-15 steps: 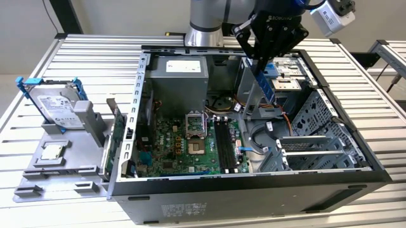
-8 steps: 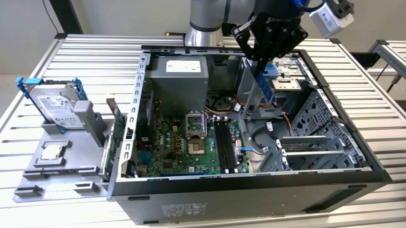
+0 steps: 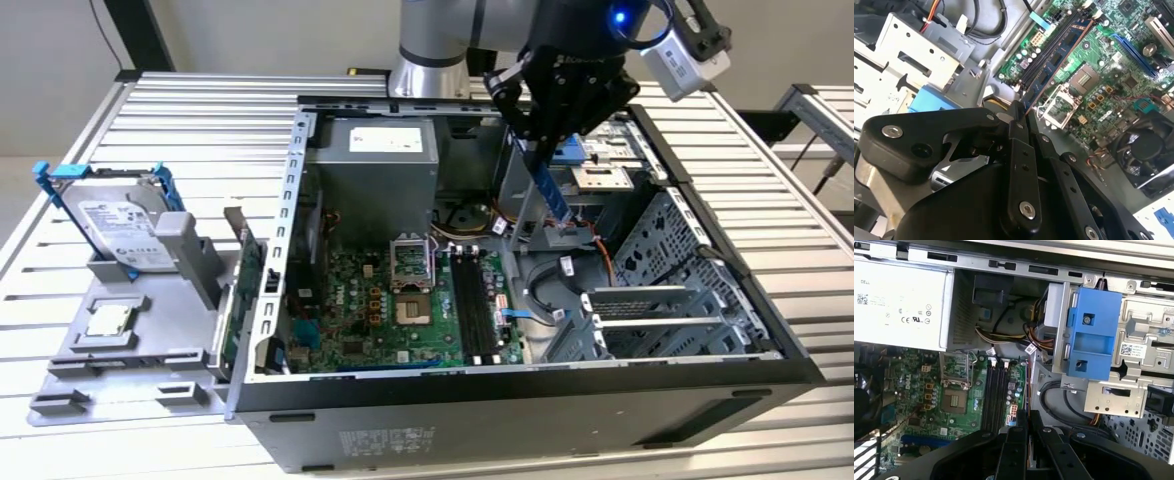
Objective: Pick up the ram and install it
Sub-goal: 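Insert the ram into the slot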
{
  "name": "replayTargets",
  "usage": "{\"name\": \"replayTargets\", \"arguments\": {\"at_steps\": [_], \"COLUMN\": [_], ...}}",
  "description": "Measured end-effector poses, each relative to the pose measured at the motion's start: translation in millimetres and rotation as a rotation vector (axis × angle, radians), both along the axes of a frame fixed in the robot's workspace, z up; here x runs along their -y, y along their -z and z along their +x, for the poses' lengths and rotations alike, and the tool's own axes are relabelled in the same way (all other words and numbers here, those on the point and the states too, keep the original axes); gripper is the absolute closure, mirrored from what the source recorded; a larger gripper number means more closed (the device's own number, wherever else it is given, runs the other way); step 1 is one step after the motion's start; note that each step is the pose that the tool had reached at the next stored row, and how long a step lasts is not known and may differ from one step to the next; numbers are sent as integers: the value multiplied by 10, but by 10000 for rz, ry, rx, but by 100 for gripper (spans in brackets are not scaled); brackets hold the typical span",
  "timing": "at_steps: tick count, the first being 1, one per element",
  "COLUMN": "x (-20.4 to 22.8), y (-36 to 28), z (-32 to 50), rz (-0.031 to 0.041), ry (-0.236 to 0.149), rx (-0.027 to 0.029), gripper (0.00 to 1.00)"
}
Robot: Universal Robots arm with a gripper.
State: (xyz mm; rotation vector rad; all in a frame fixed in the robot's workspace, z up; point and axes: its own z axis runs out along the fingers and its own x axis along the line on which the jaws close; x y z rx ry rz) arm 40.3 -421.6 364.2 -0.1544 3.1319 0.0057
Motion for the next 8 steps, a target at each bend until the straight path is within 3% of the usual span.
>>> {"name": "replayTargets", "arguments": {"at_steps": [8], "x": [0], "y": [21], "z": [0], "rz": [4], "ry": [1], "rx": [1], "gripper": [100]}}
